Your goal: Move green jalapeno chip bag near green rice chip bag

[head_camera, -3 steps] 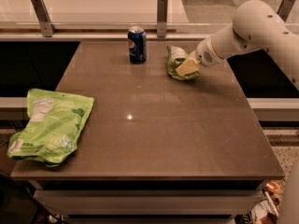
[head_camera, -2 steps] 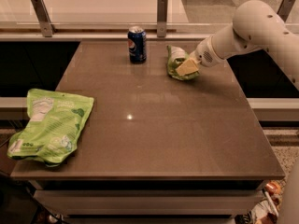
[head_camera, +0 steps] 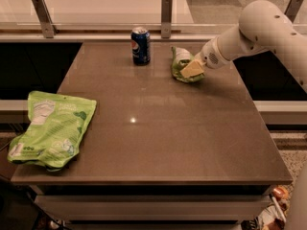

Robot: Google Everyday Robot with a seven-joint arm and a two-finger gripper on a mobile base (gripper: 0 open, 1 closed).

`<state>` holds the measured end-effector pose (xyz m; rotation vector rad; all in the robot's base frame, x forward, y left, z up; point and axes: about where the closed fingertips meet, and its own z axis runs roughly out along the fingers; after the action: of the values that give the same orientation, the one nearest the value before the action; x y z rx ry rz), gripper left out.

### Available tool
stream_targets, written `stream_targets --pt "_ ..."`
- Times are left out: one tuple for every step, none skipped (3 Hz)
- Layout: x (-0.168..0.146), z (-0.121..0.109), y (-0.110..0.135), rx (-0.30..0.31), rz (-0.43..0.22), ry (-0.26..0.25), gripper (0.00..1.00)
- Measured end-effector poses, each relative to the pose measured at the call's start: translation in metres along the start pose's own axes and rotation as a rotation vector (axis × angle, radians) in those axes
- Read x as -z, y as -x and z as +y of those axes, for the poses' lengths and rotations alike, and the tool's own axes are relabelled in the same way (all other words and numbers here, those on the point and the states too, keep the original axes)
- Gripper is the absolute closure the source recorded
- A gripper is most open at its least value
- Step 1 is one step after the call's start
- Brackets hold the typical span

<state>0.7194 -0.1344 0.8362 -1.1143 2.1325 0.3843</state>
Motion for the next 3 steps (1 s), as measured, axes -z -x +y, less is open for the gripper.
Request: stream_targets --pt "0.000 0.000 0.000 0.000 0.000 0.000 1.00" --pt "0.000 0.000 0.000 0.000 0.000 0.000 1.00" --pt "0.030 0.006 0.015 0.018 0.034 -0.060 1.00"
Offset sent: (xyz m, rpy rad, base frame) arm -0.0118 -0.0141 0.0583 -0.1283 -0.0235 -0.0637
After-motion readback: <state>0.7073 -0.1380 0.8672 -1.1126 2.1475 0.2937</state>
